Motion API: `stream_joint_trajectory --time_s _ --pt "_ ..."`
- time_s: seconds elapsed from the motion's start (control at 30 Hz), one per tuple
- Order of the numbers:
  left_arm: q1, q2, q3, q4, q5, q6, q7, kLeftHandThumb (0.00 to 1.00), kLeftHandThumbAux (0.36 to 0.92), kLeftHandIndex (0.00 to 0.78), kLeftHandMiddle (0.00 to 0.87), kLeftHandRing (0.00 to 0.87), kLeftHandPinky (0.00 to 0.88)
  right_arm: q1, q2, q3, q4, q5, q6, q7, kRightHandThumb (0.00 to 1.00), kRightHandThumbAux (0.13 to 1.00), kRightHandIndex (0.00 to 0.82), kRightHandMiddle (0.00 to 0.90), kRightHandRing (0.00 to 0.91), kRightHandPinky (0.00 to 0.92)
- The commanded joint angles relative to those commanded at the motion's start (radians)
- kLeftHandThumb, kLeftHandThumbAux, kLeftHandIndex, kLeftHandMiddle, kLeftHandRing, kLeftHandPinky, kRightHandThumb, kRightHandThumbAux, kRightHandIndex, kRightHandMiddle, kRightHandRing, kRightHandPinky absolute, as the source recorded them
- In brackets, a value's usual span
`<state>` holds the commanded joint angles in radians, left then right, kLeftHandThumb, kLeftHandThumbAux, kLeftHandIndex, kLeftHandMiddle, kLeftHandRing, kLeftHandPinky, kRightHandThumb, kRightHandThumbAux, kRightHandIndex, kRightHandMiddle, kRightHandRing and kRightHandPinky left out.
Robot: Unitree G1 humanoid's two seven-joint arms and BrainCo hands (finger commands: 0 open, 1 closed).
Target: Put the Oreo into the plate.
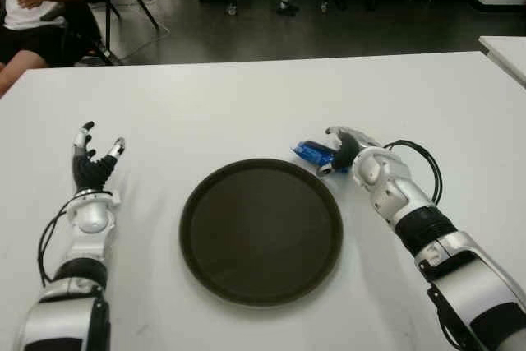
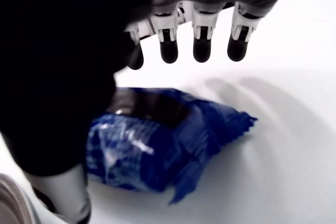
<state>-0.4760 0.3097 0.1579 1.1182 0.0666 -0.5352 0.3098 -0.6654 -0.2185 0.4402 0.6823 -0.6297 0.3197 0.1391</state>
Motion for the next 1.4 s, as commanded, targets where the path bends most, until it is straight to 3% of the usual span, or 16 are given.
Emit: stream_joint_trajectory --time_s 1.03,1.23,1.4 --pt "-0.003 0.012 -0.006 0.018 0.005 0.002 0.003 0.000 0.669 0.002 0.000 0.000 0.000 0.007 -0.002 -0.001 -0.033 0.001 0.026 -0.001 0.000 0.784 0.000 0.000 0.000 0.000" --pt "-0.006 0.008 -0.002 0.020 0.001 0.002 0.004 0.000 0.665 0.001 0.000 0.000 0.000 -0.001 -0.005 0.005 -0.033 0.001 0.043 0.034 0.000 0.774 0.000 0.000 0.000 0.000" --pt "-0.007 0.007 -0.004 0.018 0.005 0.002 0.011 0.000 0.665 0.006 0.000 0.000 0.000 -0.030 -0.020 0.036 -0.022 -0.002 0.048 0.138 0.000 0.770 0.000 0.019 0.009 0.000"
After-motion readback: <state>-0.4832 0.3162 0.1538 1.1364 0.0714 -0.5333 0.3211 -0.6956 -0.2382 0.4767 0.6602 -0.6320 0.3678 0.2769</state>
